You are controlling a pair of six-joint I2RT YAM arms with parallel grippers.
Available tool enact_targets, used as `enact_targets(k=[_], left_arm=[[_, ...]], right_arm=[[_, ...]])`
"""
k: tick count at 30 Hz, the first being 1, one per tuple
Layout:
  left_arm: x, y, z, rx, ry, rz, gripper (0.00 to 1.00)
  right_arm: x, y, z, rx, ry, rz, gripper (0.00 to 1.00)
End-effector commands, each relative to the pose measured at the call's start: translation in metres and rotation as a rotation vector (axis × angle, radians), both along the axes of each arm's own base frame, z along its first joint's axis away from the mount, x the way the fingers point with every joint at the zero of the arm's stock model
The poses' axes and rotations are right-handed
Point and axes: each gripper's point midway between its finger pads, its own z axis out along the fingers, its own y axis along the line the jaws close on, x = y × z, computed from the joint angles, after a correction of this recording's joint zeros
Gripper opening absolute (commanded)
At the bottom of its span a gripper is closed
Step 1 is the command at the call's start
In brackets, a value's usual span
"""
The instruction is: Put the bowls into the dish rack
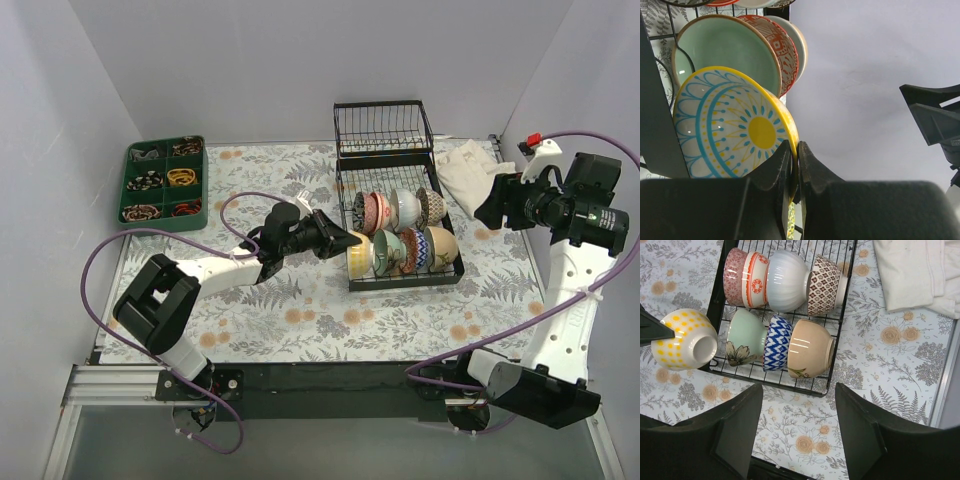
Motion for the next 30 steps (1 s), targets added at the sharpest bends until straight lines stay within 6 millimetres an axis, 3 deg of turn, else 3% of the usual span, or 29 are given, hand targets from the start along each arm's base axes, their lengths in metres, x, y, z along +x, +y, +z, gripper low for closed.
enact_targets(k=[1,3,8,15,23,24,25,27,28,30], left_arm=[[0.001,0.006,0.008,-0.052,0.110,0.060,0.00],[0.003,0.006,0.006,-0.046,0.130,0.073,0.00],[0.010,0.005,-0.029,0.006,0.321,0.137,0.00],[0.023,-0.004,-0.042,0.007,0.354,0.151,0.00],[0.020,-0.002,-0.058,0.056,0.357,0.147,0.00],[0.020,-0.002,-0.056,0.057,0.339,0.138,0.09],[0.020,-0.002,-0.053,0.063,0.307,0.123,0.30],[0.019,-0.005,-0.044,0.054,0.273,0.098,0.47],[0.019,-0.006,-0.040,0.057,0.233,0.082,0.62],[0.019,-0.007,-0.032,0.049,0.198,0.065,0.68]], right_arm=[[-0.007,0.003,0.003,-0.003,-0.015,-0.001,0.68],[-0.008,0.004,-0.001,0.001,-0.006,-0.004,0.68],[-0.011,0.004,-0.003,0.003,0.000,-0.011,0.68],[-0.017,0.003,-0.006,-0.010,0.000,-0.023,0.68],[-0.019,0.004,-0.011,-0.011,0.004,-0.020,0.67],[-0.019,0.004,-0.011,-0.010,0.003,-0.020,0.68],[-0.019,0.004,-0.014,-0.007,0.008,-0.019,0.68],[-0.019,0.004,-0.014,-0.010,0.005,-0.019,0.67],[-0.019,0.004,-0.016,-0.010,0.008,-0.018,0.68],[-0.019,0.004,-0.018,-0.010,0.010,-0.019,0.68]])
